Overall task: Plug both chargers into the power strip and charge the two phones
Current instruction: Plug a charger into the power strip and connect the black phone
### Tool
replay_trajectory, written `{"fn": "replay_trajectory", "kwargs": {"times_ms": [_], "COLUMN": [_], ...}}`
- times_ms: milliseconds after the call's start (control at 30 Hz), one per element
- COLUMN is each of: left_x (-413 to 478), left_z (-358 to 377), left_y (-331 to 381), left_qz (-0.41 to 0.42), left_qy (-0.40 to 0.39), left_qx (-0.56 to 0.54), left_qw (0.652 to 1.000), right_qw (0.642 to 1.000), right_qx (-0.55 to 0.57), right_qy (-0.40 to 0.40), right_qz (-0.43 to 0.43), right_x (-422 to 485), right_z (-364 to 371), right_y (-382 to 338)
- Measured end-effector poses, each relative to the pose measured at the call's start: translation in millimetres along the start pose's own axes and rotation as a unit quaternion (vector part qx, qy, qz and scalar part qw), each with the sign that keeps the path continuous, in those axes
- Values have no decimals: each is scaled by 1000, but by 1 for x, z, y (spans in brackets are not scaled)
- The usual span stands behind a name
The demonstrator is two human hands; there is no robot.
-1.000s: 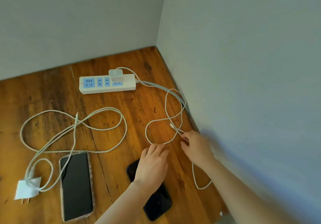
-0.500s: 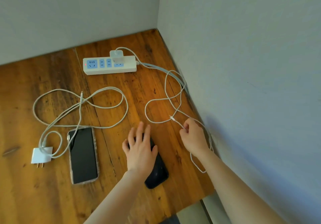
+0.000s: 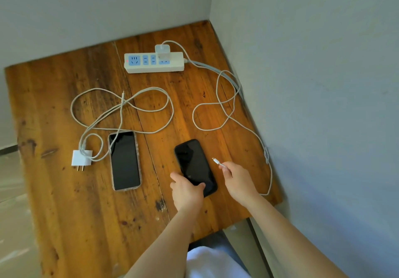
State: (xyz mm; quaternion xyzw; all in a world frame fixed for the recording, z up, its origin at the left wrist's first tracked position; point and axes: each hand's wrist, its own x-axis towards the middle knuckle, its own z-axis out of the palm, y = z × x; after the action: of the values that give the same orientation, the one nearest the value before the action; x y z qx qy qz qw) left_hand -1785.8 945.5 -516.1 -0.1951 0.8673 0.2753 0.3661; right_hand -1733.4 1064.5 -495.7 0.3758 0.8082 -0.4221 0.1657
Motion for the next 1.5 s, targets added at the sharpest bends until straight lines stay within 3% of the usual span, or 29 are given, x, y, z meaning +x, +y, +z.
{"fn": "replay_trajectory", "kwargs": {"times_ms": [167, 367, 500, 667, 767, 933, 1233, 1500], "left_x": [6, 3, 0, -8, -10, -13, -12, -14], "left_z": [-4, -28, -60, -84, -89, -89, -88, -86], "left_y": [-1, 9, 28, 52, 60, 63, 65, 64], "left_qz": [8, 28, -24, -79, -116, -132, -127, -108], "left_qy": [-60, -118, -184, -240, -270, -288, -299, -295], "left_qx": [-28, -122, -261, -352, -400, -409, -416, -390], "left_qw": [998, 985, 947, 901, 868, 856, 849, 865], "right_qw": [999, 994, 976, 968, 978, 987, 992, 991], "right_qx": [48, 85, 180, 241, 205, 155, 107, 55], "right_qy": [-13, 68, 117, 59, 35, 33, 62, 123], "right_qz": [12, -2, 20, 35, 21, -5, -4, -14], "right_x": [-10, -13, -20, -34, -40, -42, -41, -43], "right_z": [0, -12, -29, -42, -43, -43, -41, -38], "right_y": [-10, -23, -34, -44, -50, -62, -73, -81]}}
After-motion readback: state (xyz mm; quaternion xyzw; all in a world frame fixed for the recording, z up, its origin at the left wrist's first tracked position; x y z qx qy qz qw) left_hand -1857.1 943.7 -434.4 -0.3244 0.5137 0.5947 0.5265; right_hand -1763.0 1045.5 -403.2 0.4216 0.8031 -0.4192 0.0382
